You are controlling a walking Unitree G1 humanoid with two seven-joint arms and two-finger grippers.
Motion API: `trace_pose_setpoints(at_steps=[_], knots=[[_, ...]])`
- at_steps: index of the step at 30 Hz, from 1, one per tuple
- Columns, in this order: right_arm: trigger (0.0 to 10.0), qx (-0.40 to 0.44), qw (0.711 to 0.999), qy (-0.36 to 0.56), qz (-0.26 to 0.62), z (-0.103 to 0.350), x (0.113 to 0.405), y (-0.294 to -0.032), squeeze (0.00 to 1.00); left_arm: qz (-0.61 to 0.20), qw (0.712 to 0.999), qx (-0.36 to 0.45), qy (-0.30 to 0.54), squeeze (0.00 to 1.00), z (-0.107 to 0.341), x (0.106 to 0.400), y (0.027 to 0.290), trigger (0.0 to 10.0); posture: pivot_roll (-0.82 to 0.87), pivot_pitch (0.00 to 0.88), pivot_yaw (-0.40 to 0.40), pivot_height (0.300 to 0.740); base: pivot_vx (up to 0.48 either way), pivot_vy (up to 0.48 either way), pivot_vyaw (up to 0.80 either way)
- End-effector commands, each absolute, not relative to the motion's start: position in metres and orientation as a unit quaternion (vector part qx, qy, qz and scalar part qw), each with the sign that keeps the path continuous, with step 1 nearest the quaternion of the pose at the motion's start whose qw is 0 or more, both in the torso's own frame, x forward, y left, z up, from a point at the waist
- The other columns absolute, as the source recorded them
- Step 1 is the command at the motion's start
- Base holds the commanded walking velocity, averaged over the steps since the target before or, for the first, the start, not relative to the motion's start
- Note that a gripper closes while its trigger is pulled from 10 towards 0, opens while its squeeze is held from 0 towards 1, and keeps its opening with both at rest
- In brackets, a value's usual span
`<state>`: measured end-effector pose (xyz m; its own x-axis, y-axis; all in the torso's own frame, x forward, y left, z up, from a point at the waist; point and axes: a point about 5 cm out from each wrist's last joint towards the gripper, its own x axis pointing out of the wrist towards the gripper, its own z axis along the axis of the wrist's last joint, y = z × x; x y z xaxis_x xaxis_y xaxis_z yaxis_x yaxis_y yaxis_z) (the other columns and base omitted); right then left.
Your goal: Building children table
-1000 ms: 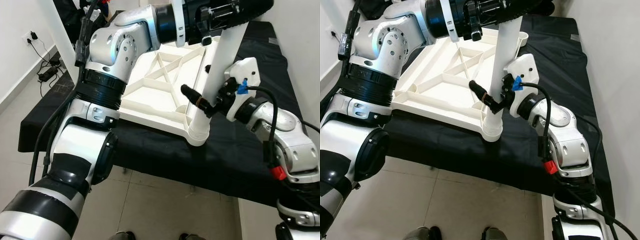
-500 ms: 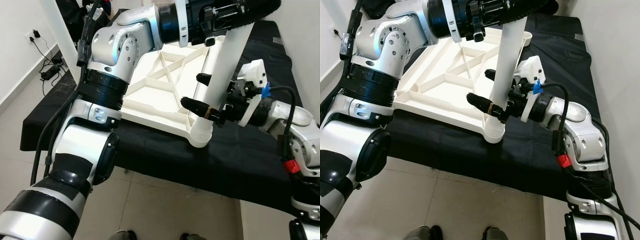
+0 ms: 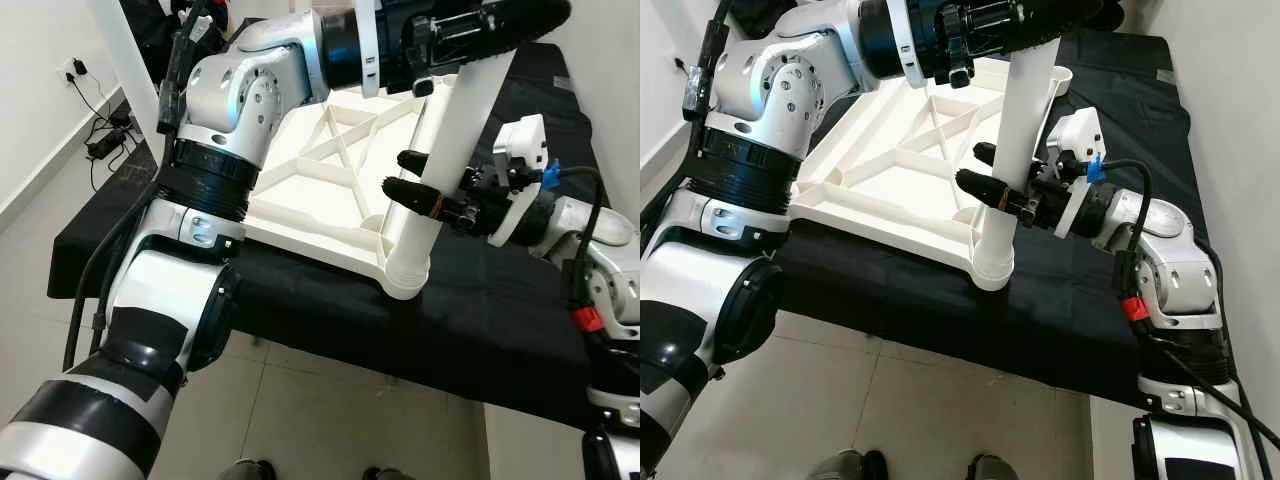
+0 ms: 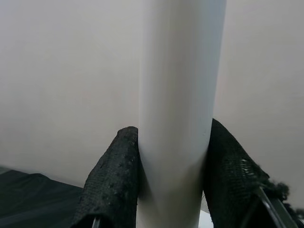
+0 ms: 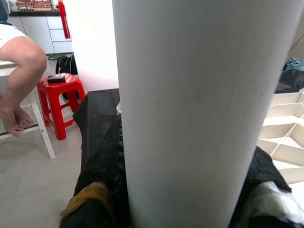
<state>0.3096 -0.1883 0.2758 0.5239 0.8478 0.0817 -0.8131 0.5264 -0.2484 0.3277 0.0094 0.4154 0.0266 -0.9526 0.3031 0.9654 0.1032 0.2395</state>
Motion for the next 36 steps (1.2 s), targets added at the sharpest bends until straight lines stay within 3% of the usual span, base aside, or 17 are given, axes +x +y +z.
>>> trace_pose_setpoints(at_steps=[1,8,9,10,11,13,14,25,26,27,28,30,36], knots=[[0.0,-0.106,0.839,-0.102,0.524,0.272,0.303,-0.178,0.0,-0.665,0.722,-0.009,-0.189,0.0,0.416,0.329,0.008,0.0,-0.04,0.177,0.005,0.74,0.0,0.0,0.0],[0.0,-0.118,0.841,-0.106,0.517,0.266,0.3,-0.176,0.0,-0.666,0.721,-0.005,-0.19,0.0,0.414,0.329,0.008,0.0,-0.05,0.175,0.008,0.74,0.0,0.0,0.0],[0.0,-0.124,0.844,-0.105,0.511,0.265,0.3,-0.175,0.0,-0.664,0.723,-0.006,-0.191,0.36,0.414,0.329,0.008,0.0,-0.05,0.176,0.01,0.74,0.0,0.0,0.0],[0.0,-0.128,0.846,-0.105,0.507,0.264,0.3,-0.175,0.0,-0.663,0.724,-0.007,-0.191,0.36,0.414,0.329,0.008,0.0,-0.05,0.176,0.01,0.74,0.0,0.0,0.0],[0.0,-0.133,0.847,-0.103,0.503,0.263,0.299,-0.175,0.0,-0.66,0.727,-0.01,-0.192,1.0,0.414,0.33,0.008,7.5,-0.05,0.176,0.01,0.74,0.0,0.0,0.0],[0.0,-0.137,0.848,-0.102,0.501,0.262,0.299,-0.175,0.0,-0.658,0.728,-0.011,-0.192,1.0,0.414,0.33,0.009,7.5,-0.05,0.177,0.011,0.74,0.0,0.0,0.0],[0.0,-0.139,0.849,-0.101,0.499,0.261,0.299,-0.175,0.0,-0.655,0.73,-0.013,-0.192,1.0,0.414,0.331,0.009,10.0,-0.05,0.178,0.01,0.74,0.0,0.0,0.0],[0.0,-0.172,0.891,-0.035,0.418,0.245,0.299,-0.17,0.0,-0.626,0.745,-0.045,-0.225,1.0,0.429,0.32,0.041,10.0,-0.05,0.186,-0.006,0.74,0.0,0.0,0.0],[0.0,-0.183,0.901,-0.019,0.393,0.24,0.3,-0.166,0.0,-0.62,0.748,-0.05,-0.229,1.0,0.429,0.318,0.048,10.0,-0.05,0.187,-0.007,0.74,0.0,0.0,0.0],[0.0,-0.15,0.945,0.028,0.289,0.229,0.305,-0.165,0.0,-0.612,0.754,-0.057,-0.233,1.0,0.428,0.315,0.06,10.0,-0.05,0.189,-0.016,0.74,0.0,0.0,0.0],[0.0,-0.123,0.971,0.065,0.195,0.217,0.305,-0.167,0.0,-0.605,0.759,-0.064,-0.234,1.0,0.426,0.312,0.07,10.0,-0.06,0.189,-0.024,0.74,0.0,0.0,0.0],[0.0,-0.099,0.985,0.089,0.111,0.199,0.299,-0.164,0.0,-0.592,0.77,-0.073,-0.227,1.0,0.413,0.305,0.084,10.0,-0.06,0.19,-0.019,0.74,0.0,0.0,0.0],[0.0,-0.056,0.996,0.049,0.051,0.204,0.303,-0.171,0.0,-0.562,0.802,-0.083,-0.187,1.0,0.375,0.296,0.097,10.0,-0.06,0.184,-0.026,0.74,0.0,0.0,0.0]])
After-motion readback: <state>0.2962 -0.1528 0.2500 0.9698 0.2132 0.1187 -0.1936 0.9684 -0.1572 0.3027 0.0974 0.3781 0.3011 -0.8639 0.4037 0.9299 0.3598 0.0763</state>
